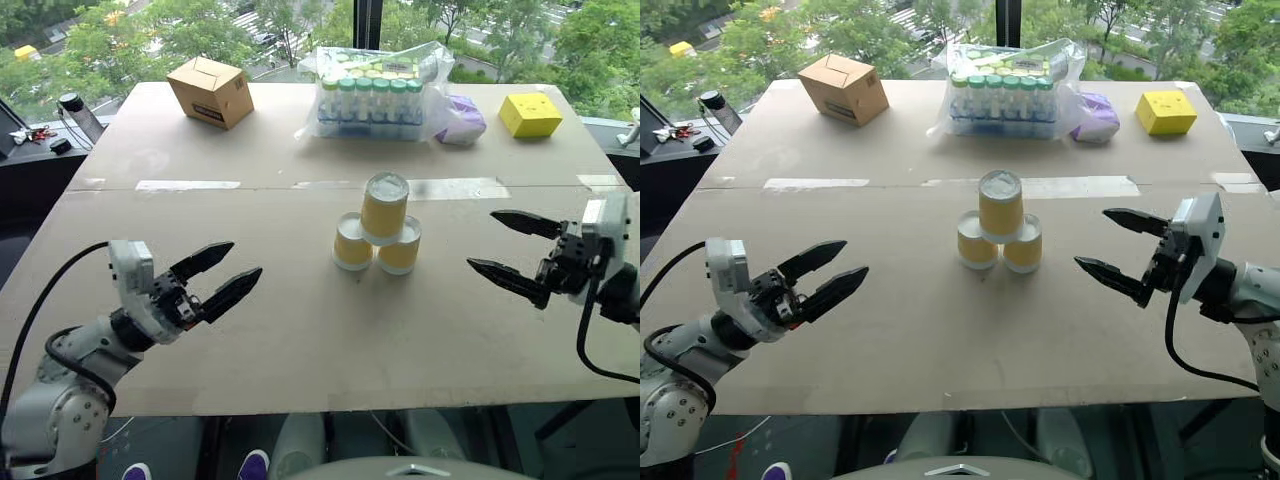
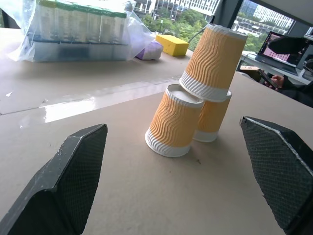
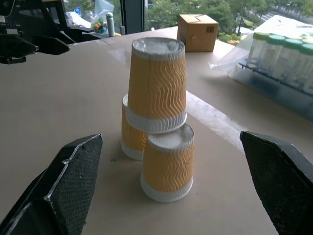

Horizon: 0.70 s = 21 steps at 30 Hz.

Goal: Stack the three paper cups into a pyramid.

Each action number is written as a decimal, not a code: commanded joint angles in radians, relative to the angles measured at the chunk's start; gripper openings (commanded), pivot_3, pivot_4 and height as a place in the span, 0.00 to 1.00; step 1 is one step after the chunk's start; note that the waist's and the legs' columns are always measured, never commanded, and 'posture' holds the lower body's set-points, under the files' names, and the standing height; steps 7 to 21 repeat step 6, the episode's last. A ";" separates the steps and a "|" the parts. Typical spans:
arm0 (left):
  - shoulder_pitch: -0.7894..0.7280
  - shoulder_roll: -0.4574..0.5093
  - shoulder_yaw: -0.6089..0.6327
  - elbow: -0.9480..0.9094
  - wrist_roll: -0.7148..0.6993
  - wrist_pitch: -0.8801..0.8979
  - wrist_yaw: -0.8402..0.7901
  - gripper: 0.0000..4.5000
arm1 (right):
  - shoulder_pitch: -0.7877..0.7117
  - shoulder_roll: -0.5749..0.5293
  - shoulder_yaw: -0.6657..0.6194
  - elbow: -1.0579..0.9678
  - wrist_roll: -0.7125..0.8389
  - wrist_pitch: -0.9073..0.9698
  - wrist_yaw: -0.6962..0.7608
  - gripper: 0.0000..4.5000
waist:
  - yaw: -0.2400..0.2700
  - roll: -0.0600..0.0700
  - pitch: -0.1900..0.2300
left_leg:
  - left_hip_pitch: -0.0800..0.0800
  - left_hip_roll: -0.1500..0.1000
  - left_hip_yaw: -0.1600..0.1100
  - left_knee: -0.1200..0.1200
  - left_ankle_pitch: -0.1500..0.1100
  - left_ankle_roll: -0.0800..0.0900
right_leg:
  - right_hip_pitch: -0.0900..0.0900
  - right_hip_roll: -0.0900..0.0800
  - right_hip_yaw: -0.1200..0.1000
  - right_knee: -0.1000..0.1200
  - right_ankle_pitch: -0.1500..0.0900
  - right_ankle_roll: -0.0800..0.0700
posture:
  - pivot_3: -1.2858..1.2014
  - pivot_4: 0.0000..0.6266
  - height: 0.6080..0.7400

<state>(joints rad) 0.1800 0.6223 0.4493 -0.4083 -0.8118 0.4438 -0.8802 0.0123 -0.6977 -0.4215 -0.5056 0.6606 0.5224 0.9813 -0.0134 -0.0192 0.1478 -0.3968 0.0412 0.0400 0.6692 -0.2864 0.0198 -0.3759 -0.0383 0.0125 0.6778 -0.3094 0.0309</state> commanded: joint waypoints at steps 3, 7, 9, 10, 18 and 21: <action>0.055 -0.012 -0.029 0.044 0.079 -0.042 0.004 1.00 | 0.186 0.022 -0.099 -0.023 -0.042 -0.139 0.011 0.99 | -0.007 0.000 0.000 | 0.003 0.001 0.002 0.000 0.000 0.000 | 0.001 0.001 0.003 0.001 0.000 0.000 | 0.52 0.24 1.00; 0.062 -0.005 -0.055 0.076 0.115 -0.053 -0.012 1.00 | 0.223 0.033 -0.081 -0.023 -0.061 -0.175 -0.004 0.99 | -0.004 0.000 0.000 | 0.006 0.001 0.002 0.000 0.000 0.000 | 0.003 0.002 0.002 0.001 0.000 0.000 | 0.52 0.24 1.00; 0.062 -0.005 -0.055 0.076 0.115 -0.053 -0.012 1.00 | 0.223 0.033 -0.081 -0.023 -0.061 -0.175 -0.004 0.99 | -0.004 0.000 0.000 | 0.006 0.001 0.002 0.000 0.000 0.000 | 0.003 0.002 0.002 0.001 0.000 0.000 | 0.52 0.24 1.00; 0.062 -0.005 -0.055 0.076 0.115 -0.053 -0.012 1.00 | 0.223 0.033 -0.081 -0.023 -0.061 -0.175 -0.004 0.99 | -0.004 0.000 0.000 | 0.006 0.001 0.002 0.000 0.000 0.000 | 0.003 0.002 0.002 0.001 0.000 0.000 | 0.52 0.24 1.00; 0.062 -0.005 -0.055 0.076 0.115 -0.053 -0.012 1.00 | 0.223 0.033 -0.081 -0.023 -0.061 -0.175 -0.004 0.99 | -0.004 0.000 0.000 | 0.006 0.001 0.002 0.000 0.000 0.000 | 0.003 0.002 0.002 0.001 0.000 0.000 | 0.52 0.24 1.00; 0.062 -0.005 -0.055 0.076 0.115 -0.053 -0.012 1.00 | 0.223 0.033 -0.081 -0.023 -0.061 -0.175 -0.004 0.99 | -0.004 0.000 0.000 | 0.006 0.001 0.002 0.000 0.000 0.000 | 0.003 0.002 0.002 0.001 0.000 0.000 | 0.52 0.24 1.00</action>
